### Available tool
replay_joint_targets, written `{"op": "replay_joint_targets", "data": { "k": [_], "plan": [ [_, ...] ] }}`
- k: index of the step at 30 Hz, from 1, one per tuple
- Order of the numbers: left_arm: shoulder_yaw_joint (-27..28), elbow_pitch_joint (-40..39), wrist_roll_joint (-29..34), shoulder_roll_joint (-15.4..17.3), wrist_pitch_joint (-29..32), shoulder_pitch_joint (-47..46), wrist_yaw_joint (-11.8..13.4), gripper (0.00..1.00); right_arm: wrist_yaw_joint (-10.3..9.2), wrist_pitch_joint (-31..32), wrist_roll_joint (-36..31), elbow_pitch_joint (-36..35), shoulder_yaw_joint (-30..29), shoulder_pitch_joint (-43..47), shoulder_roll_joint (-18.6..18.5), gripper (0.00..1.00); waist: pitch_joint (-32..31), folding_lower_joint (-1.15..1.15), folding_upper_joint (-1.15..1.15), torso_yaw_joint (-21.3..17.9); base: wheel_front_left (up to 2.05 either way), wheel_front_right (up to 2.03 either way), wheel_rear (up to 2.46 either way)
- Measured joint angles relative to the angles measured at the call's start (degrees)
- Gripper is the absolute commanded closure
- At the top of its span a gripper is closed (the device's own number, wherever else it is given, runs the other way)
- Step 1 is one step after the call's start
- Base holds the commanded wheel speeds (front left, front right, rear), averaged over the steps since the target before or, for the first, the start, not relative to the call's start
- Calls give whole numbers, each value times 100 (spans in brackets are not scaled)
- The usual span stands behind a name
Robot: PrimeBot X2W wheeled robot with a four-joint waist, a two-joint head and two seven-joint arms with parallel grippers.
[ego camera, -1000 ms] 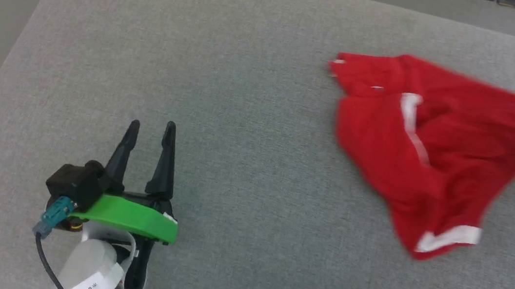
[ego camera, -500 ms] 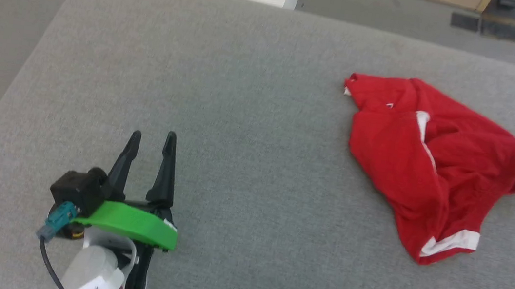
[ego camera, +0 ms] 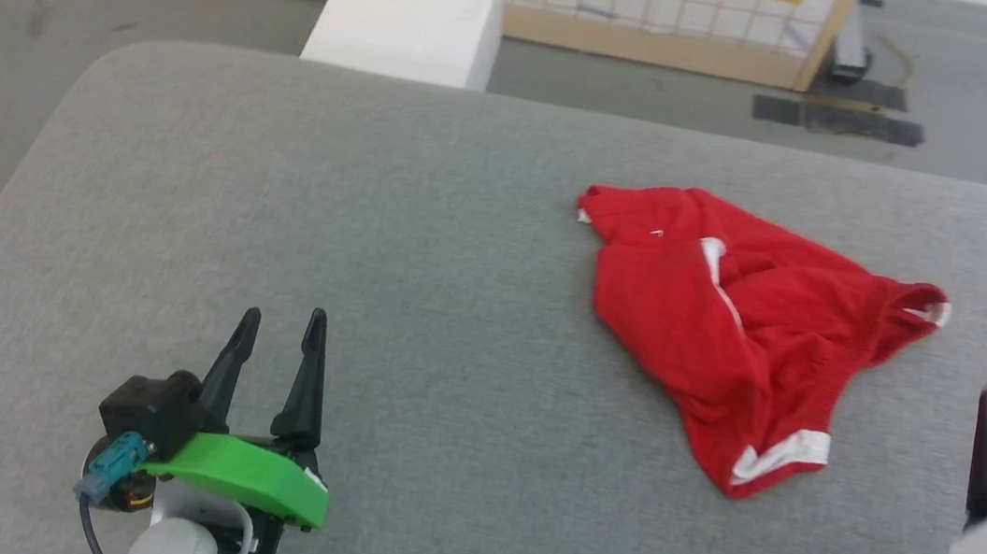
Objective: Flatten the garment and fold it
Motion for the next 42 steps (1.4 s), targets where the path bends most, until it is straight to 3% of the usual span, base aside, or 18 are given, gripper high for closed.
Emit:
{"op": "replay_joint_targets", "data": {
  "k": [6, 9, 17, 18, 26, 32, 36, 42],
  "plan": [
    [-98, 183, -122, 0, 36, 0, 24, 0, 0, -253, 523, 259, 143, 522, 4, 0, -140, 0, 0, -278, 0, 0, 0],
    [-283, 412, -198, 0, 391, -196, 68, 0, 0, -337, 559, 288, 189, 556, 4, 0, -168, 0, 0, -400, 0, 0, 0],
    [-1032, 1092, -369, -4, 1664, -2083, 4, 0, 0, -417, 626, 300, 449, 498, 3, 0, 29, 0, 0, -639, 0, 0, 0],
    [-1291, 1369, -464, -3, 2057, -2668, 4, 0, 0, -434, 678, 321, 590, 455, 4, 0, 121, 0, 0, -720, 0, 0, 0],
    [-2218, 2269, -1022, -19, 3917, -4610, 471, 0, 0, -481, 811, 493, 955, 282, 7, 0, 568, 0, 0, -1138, 0, 0, 0],
    [-2775, 2755, -1265, -24, 5201, -5394, 909, 0, 0, -627, 856, 649, 991, 271, 5, 0, 930, 0, 0, -1506, 0, 0, 0],
    [-3095, 2840, -1378, -25, 5623, -5549, 1046, 0, 0, -694, 865, 751, 998, 270, 7, 0, 1180, 0, 0, -1714, 0, 0, 0],
    [-3376, 3082, -1343, -24, 5706, -5704, 1204, 0, 0, -799, 880, 869, 995, 272, 5, 0, 1514, 0, 0, -2022, 0, 0, 0]
  ]
}}
